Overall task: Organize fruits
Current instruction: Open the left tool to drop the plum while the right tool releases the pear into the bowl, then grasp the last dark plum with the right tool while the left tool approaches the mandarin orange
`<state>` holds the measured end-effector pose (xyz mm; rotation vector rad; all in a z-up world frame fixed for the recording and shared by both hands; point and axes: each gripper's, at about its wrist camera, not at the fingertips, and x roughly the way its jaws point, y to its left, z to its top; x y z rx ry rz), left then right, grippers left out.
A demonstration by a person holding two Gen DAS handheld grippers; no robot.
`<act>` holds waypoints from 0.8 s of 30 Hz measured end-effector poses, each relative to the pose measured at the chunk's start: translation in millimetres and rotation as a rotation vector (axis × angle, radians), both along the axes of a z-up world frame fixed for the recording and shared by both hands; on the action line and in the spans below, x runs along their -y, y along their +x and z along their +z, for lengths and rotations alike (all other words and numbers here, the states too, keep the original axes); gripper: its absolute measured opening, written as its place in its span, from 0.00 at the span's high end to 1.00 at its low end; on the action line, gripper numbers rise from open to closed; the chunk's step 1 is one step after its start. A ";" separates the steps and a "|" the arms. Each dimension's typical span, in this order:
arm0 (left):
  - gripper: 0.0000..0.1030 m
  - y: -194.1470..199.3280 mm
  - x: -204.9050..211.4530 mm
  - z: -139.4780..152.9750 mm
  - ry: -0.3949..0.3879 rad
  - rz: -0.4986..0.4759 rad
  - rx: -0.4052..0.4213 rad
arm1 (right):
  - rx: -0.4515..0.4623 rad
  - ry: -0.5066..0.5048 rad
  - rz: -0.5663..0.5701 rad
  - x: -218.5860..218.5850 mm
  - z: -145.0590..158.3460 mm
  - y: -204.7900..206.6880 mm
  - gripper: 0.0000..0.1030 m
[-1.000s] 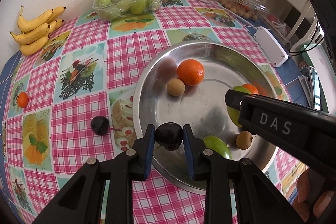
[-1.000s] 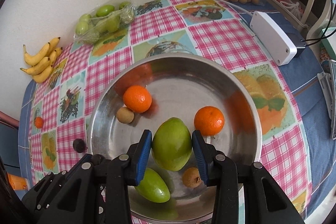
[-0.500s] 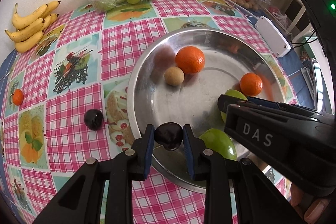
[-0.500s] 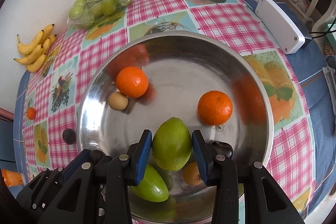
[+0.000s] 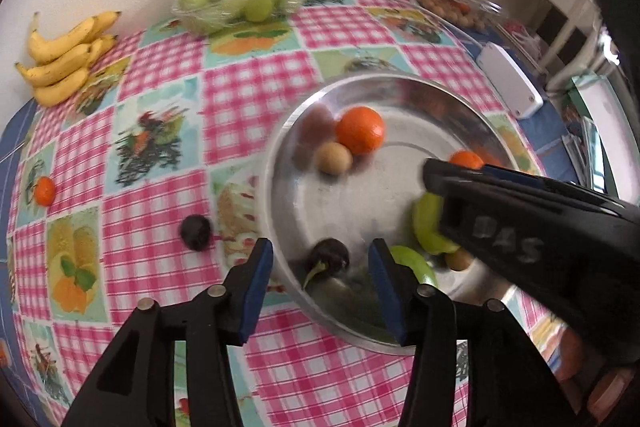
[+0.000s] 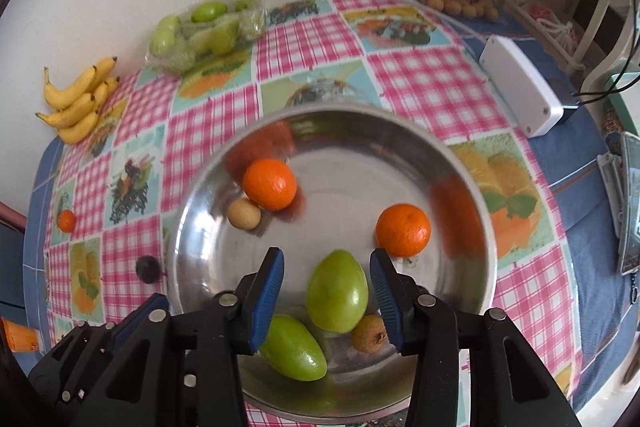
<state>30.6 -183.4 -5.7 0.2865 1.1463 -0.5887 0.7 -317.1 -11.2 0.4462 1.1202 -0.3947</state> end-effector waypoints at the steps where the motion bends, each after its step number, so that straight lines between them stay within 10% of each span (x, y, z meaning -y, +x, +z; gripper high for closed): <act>1: 0.50 4.3 -5.9 1.1 0.001 0.026 -0.004 | 0.007 -0.004 -0.002 0.1 2.5 -0.6 0.52; 14: 0.50 62.7 -126.6 1.8 -0.034 0.443 -0.044 | 0.006 0.002 0.023 -12.9 3.9 3.5 0.53; 24: 0.45 77.2 -168.1 -5.6 -0.010 0.521 -0.060 | 0.012 0.005 0.082 -46.9 5.5 17.7 0.41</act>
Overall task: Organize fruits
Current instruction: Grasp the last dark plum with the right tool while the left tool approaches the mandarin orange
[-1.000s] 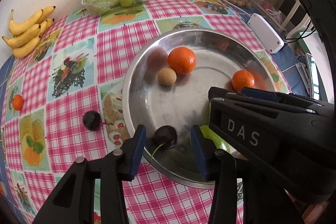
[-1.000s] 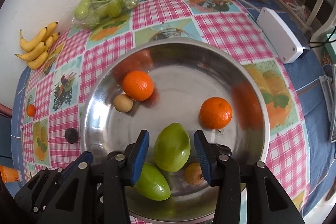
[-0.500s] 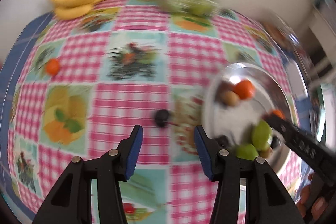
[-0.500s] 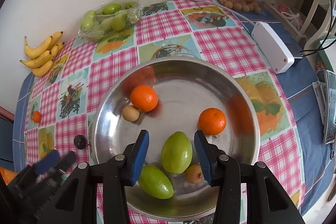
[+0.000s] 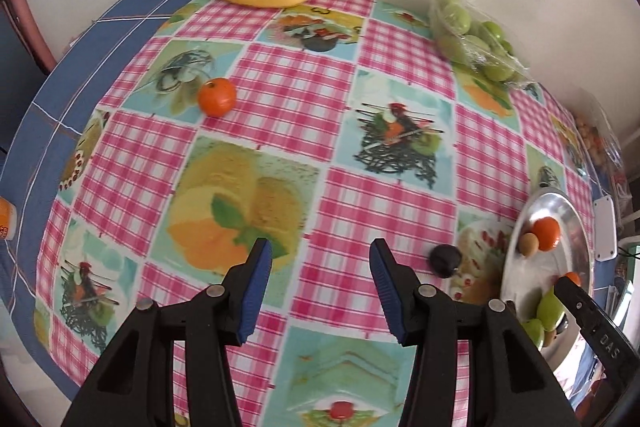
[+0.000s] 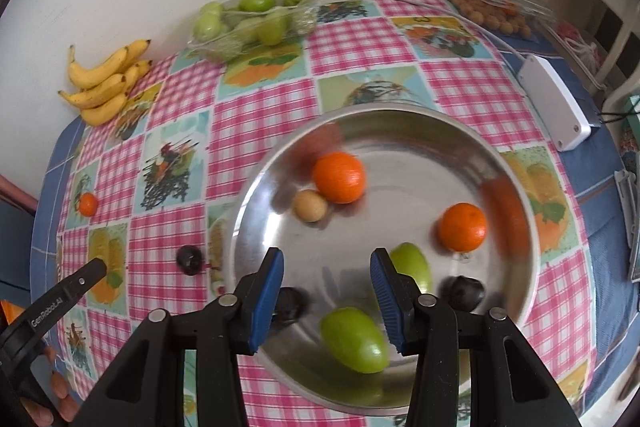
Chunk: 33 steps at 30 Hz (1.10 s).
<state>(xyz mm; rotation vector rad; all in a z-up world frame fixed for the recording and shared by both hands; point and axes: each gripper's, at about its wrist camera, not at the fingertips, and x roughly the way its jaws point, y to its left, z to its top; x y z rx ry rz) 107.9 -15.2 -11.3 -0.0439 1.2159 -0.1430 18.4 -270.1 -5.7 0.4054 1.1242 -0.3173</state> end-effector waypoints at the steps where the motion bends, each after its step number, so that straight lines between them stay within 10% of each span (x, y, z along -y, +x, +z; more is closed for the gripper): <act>1: 0.39 1.7 -1.2 -1.2 0.006 0.003 0.000 | 0.002 -0.002 0.006 -4.1 0.0 1.5 0.34; 5: 0.31 3.6 -11.0 -3.0 0.029 0.022 0.006 | 0.007 -0.007 0.038 -21.5 0.3 8.4 0.33; 13: 0.16 10.0 -36.2 -6.3 0.058 0.074 0.023 | 0.026 -0.018 0.110 -58.8 -1.7 23.9 0.00; 33: 0.15 20.6 -69.9 -12.8 0.010 0.120 0.012 | 0.089 -0.021 0.201 -100.7 -5.6 48.2 0.00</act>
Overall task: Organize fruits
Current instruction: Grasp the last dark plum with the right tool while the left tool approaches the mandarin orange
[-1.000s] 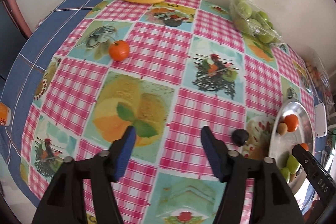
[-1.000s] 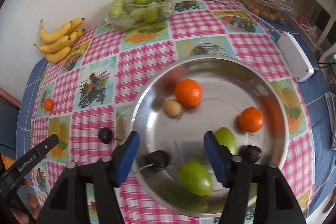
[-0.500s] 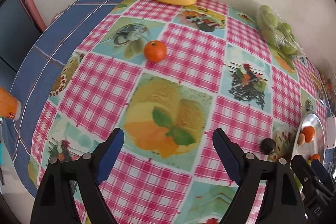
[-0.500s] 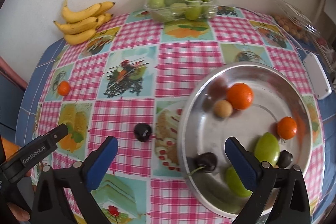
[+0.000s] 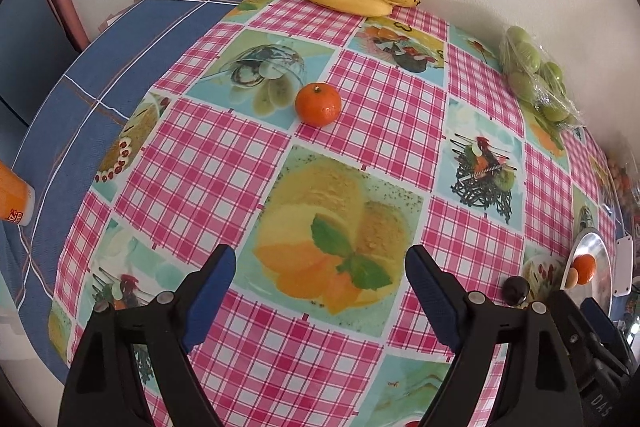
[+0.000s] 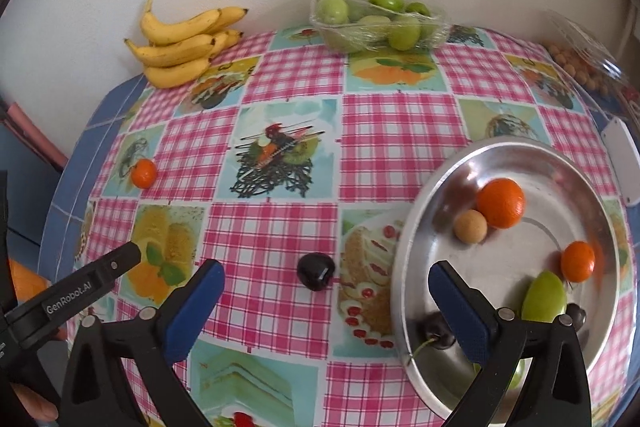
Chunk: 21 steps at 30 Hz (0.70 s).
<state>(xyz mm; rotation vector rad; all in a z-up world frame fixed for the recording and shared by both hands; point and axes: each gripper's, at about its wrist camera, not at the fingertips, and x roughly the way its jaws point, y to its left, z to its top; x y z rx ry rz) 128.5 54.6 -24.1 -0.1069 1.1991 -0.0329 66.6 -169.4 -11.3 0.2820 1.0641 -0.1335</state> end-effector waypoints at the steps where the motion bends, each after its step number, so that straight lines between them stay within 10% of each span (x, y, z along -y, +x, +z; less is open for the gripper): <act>1: 0.15 0.1 0.2 0.0 -0.003 -0.002 0.000 | -0.001 0.004 0.010 -2.3 -0.8 1.1 0.00; 12: 0.15 4.6 1.2 -6.0 -0.032 -0.020 -0.001 | -0.030 -0.003 0.076 -23.3 -18.5 14.6 0.01; 21: 0.15 9.8 6.2 -12.1 -0.043 -0.061 -0.005 | -0.084 -0.040 0.051 -19.6 -32.8 21.4 0.32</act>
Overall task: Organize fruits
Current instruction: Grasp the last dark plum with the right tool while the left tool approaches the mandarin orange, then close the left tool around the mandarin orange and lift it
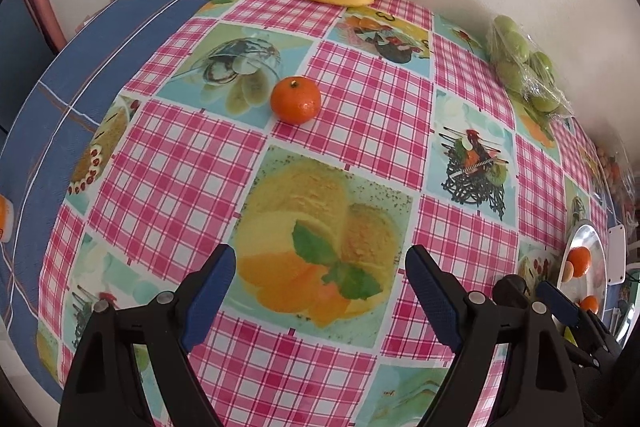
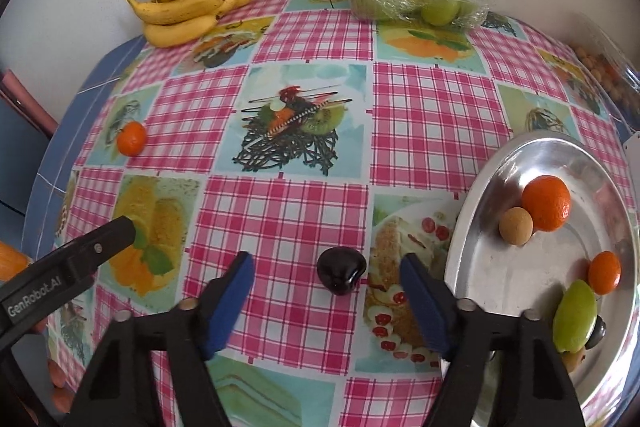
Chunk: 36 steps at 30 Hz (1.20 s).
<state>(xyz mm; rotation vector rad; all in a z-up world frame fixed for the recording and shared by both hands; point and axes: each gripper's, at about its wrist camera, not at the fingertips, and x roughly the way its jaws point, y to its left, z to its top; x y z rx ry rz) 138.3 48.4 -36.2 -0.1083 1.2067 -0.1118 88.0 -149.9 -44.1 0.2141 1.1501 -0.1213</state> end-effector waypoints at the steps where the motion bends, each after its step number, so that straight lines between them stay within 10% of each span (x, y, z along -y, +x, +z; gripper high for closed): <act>1: 0.15 0.3 0.8 0.5 0.001 -0.005 0.010 | -0.003 -0.005 -0.002 -0.7 -1.0 0.9 0.35; 23: 0.15 2.6 6.6 -5.8 -0.001 -0.041 -0.003 | -0.045 0.004 -0.048 7.2 -16.4 5.5 0.71; 36: 0.15 1.6 3.2 -5.6 0.001 -0.023 0.010 | -0.015 0.038 -0.063 6.8 -1.3 4.8 0.72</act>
